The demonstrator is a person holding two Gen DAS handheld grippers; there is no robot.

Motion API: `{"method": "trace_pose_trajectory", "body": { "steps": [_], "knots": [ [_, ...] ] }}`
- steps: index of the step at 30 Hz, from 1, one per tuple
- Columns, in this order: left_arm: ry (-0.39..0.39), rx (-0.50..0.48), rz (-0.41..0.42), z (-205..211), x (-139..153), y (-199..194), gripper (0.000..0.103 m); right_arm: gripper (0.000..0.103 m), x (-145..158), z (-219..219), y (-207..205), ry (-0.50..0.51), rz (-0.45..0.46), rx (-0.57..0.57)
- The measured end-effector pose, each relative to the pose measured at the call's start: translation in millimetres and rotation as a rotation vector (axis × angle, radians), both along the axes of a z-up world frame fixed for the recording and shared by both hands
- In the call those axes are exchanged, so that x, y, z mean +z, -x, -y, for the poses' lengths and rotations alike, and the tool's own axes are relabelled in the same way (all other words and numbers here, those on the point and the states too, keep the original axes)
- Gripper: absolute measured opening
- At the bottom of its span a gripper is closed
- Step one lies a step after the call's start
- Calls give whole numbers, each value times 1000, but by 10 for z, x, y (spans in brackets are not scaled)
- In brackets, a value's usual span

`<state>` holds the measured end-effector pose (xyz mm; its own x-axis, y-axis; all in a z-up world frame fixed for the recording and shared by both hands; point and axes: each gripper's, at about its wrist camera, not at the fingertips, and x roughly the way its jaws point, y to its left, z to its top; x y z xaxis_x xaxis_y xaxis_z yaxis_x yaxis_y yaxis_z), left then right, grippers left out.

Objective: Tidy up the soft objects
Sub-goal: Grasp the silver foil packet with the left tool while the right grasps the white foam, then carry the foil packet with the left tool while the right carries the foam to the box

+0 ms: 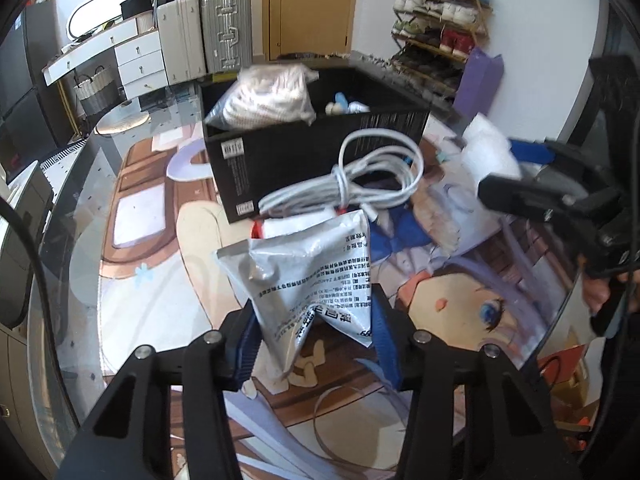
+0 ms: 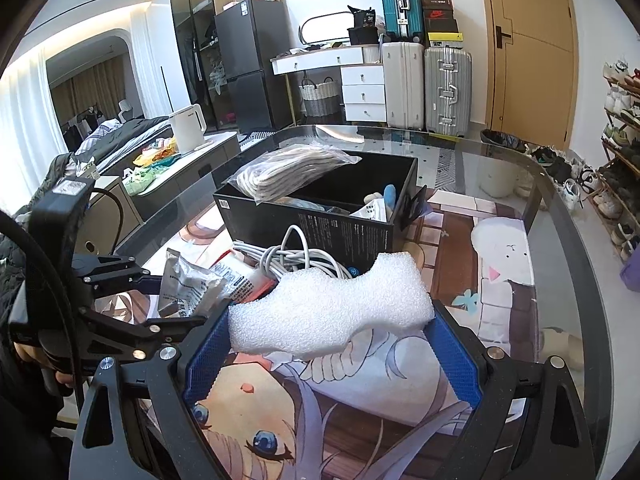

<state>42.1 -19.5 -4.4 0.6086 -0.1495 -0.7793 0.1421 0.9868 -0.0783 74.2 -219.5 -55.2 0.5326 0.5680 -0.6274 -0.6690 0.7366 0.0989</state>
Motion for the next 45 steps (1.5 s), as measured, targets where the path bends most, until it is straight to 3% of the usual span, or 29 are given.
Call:
{"method": "trace_pose_trajectory", "body": {
  "steps": [15,45],
  "knots": [
    [39,64,114,-231,340,-60,48,93,171,20,114,-53,63,4],
    [14,105,183,-370,599,-600,48,93,480,-178,-211,-89,149,14]
  ]
}}
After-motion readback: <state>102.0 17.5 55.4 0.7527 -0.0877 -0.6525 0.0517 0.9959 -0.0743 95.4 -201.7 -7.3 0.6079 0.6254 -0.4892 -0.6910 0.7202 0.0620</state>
